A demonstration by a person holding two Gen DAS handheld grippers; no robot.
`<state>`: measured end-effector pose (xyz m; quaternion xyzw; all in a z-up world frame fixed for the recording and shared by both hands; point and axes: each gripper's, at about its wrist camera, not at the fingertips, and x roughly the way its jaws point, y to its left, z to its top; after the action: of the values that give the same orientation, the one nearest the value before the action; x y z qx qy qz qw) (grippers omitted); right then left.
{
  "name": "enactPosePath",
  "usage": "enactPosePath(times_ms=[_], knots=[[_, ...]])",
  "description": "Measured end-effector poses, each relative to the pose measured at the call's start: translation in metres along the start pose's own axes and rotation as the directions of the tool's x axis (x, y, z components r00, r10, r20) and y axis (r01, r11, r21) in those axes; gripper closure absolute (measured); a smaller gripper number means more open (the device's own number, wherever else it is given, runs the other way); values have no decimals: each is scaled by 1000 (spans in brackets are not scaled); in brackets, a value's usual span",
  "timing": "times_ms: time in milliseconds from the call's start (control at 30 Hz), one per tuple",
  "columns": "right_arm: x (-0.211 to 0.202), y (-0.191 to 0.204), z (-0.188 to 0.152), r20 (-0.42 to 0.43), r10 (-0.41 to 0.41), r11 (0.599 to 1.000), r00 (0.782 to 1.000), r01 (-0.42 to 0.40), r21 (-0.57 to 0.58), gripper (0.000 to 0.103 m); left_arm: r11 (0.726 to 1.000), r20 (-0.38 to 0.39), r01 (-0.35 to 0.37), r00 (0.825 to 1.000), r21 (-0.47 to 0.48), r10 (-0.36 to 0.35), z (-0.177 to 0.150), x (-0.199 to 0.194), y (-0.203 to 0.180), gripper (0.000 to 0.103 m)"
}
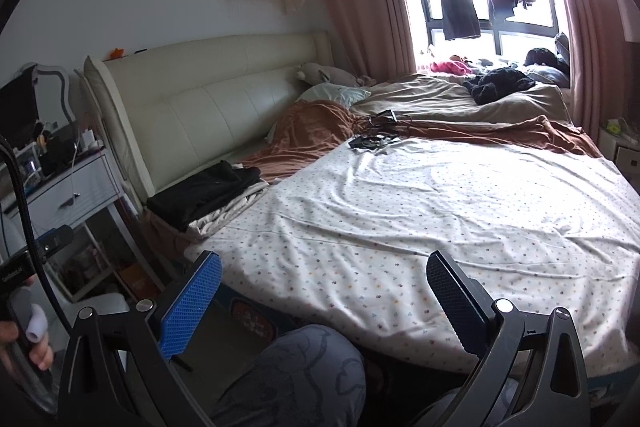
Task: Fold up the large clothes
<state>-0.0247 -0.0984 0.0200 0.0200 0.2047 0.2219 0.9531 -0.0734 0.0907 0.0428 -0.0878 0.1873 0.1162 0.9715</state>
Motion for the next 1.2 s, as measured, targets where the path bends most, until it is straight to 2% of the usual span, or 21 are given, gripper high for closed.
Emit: enactPosePath(times_ms=[567, 1200], knots=[[-2, -6, -1, -5, -3, 1000, 1000, 3, 26, 0, 1000, -12, 12, 1000, -9, -12, 1, -3, 3, 1], [-5, -9, 3, 7, 10, 999, 1000, -11, 37, 0, 1000, -6, 25, 1000, 14, -25, 5, -12, -10, 1]])
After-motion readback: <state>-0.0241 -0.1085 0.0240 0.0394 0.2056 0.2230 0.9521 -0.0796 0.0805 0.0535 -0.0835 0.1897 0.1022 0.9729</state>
